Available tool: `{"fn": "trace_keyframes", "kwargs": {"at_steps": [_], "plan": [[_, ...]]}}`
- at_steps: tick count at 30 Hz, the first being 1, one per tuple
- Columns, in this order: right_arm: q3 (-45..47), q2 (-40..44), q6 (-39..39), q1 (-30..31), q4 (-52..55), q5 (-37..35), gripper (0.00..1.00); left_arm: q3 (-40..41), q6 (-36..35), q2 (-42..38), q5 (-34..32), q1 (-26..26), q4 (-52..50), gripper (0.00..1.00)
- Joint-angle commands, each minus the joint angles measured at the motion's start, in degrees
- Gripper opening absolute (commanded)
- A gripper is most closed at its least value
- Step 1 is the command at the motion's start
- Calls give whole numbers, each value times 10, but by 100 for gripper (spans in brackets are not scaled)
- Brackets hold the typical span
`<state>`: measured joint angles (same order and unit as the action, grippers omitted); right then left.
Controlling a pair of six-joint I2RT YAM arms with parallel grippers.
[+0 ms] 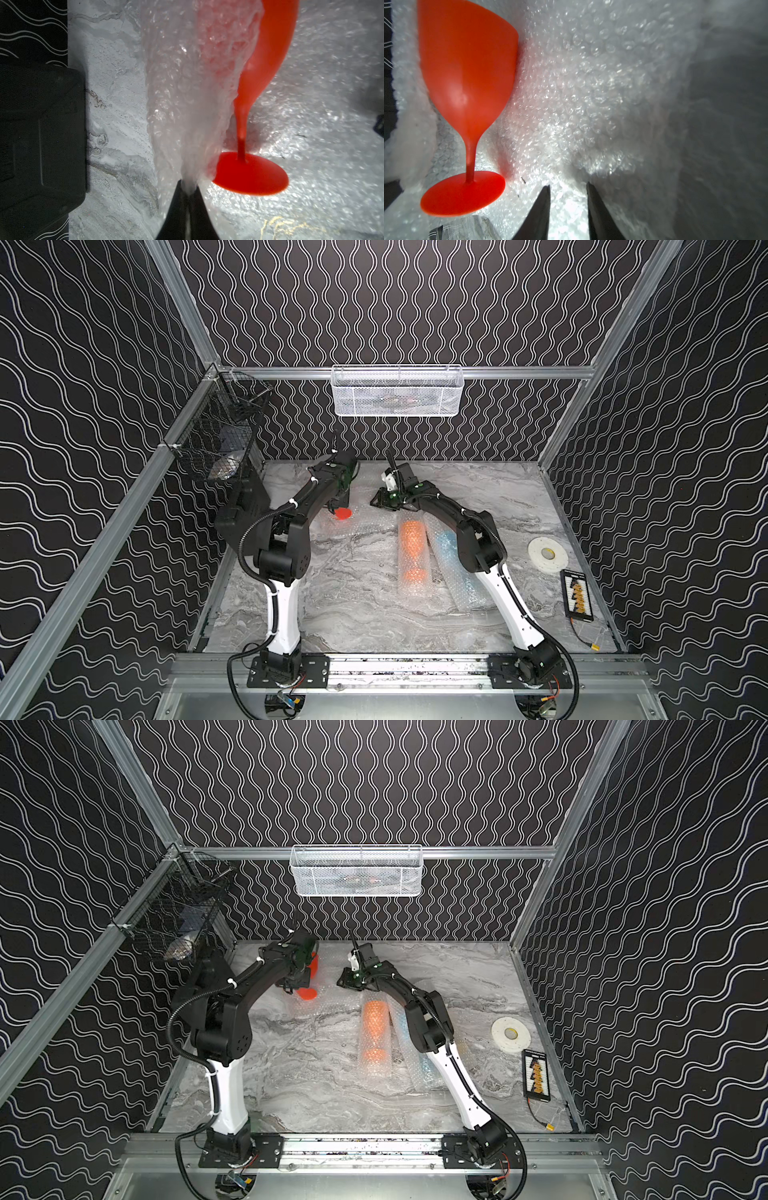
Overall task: Unpack wine glasses from bubble wrap
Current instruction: Unwrap the wine glass from the bubble wrap.
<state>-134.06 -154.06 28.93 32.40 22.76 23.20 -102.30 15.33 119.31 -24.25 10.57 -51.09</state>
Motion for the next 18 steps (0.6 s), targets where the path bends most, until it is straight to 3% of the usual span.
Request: {"fn": "trace_keyframes", "kwargs": {"at_steps": [1,6,10,14,18], "plan": [[-11,-4,1,1,32,-1,32,-3,12,1,-20,-3,-13,10],[4,5,-2,-3,23,-2,32,4,12,9,-65,-31,-28,15],[19,10,1,-5,15,3,32,-5,11,25,-69,-62,-39,19],[20,10,3,-5,15,9,32,-29,8,31,-51,-68,-46,33],[26,15,1,-5,13,8,32,-27,0,12,-65,-74,-37,34]]}}
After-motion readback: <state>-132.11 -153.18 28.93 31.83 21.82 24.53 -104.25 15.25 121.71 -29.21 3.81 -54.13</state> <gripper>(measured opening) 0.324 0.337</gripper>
